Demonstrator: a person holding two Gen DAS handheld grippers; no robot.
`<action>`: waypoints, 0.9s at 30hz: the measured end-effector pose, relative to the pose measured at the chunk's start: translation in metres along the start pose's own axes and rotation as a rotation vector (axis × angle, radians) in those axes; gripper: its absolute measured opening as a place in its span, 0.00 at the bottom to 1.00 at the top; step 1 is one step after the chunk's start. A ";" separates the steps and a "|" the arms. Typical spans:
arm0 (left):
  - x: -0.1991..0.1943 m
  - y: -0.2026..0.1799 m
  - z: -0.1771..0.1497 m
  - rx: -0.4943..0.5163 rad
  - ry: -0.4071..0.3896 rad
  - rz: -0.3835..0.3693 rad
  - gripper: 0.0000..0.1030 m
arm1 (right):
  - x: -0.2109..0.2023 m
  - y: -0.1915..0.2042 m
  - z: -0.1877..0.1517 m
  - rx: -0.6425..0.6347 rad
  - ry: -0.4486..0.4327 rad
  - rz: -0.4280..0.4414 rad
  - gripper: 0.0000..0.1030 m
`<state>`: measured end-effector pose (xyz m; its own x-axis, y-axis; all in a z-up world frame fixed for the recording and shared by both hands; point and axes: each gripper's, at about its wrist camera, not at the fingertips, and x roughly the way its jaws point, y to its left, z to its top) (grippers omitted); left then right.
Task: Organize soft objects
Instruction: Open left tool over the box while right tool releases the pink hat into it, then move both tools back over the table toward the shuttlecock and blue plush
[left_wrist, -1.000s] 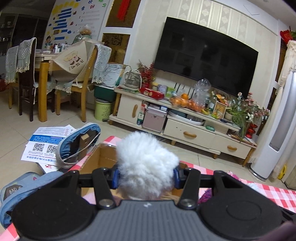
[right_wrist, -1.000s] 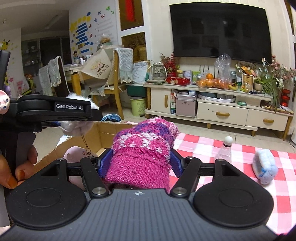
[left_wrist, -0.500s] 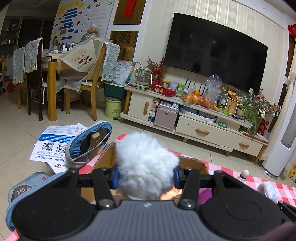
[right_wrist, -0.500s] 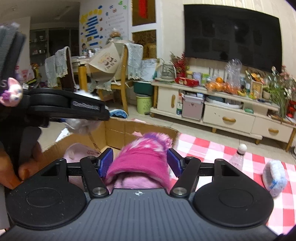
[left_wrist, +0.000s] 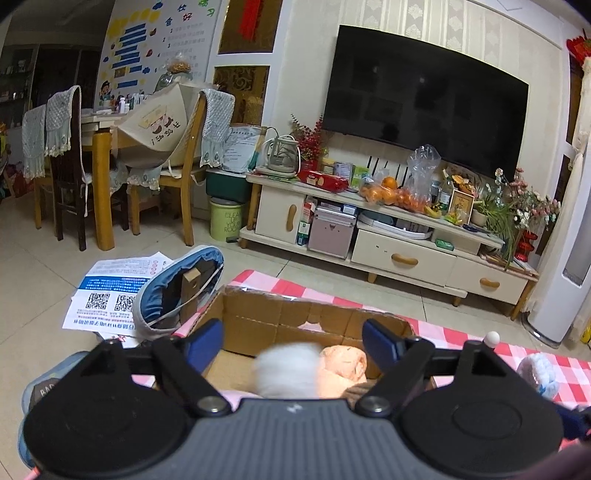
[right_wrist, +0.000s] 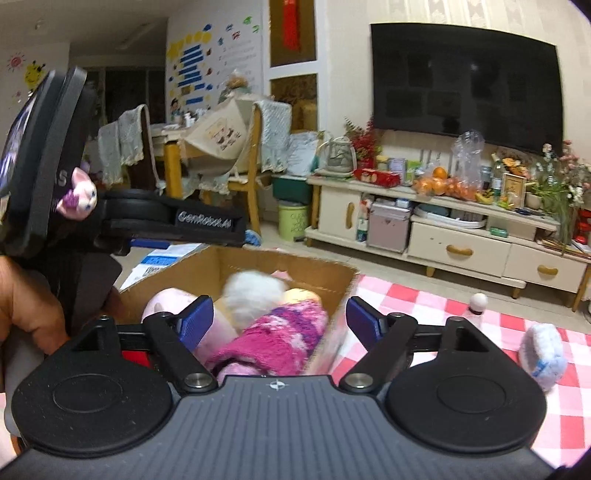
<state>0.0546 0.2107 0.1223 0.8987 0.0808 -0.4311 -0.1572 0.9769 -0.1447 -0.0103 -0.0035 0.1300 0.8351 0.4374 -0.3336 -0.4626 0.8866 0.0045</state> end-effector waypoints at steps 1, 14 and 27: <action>-0.001 -0.001 0.000 0.007 0.000 0.001 0.82 | -0.004 -0.002 0.000 0.004 -0.006 -0.013 0.96; -0.010 -0.023 -0.007 0.092 -0.011 -0.007 0.99 | -0.020 -0.019 -0.018 0.077 0.010 -0.145 0.96; -0.018 -0.046 -0.013 0.161 -0.017 0.001 0.99 | -0.028 -0.024 -0.030 0.115 0.045 -0.210 0.97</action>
<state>0.0402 0.1615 0.1250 0.9058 0.0835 -0.4154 -0.0915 0.9958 0.0006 -0.0315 -0.0420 0.1113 0.8942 0.2366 -0.3801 -0.2407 0.9699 0.0374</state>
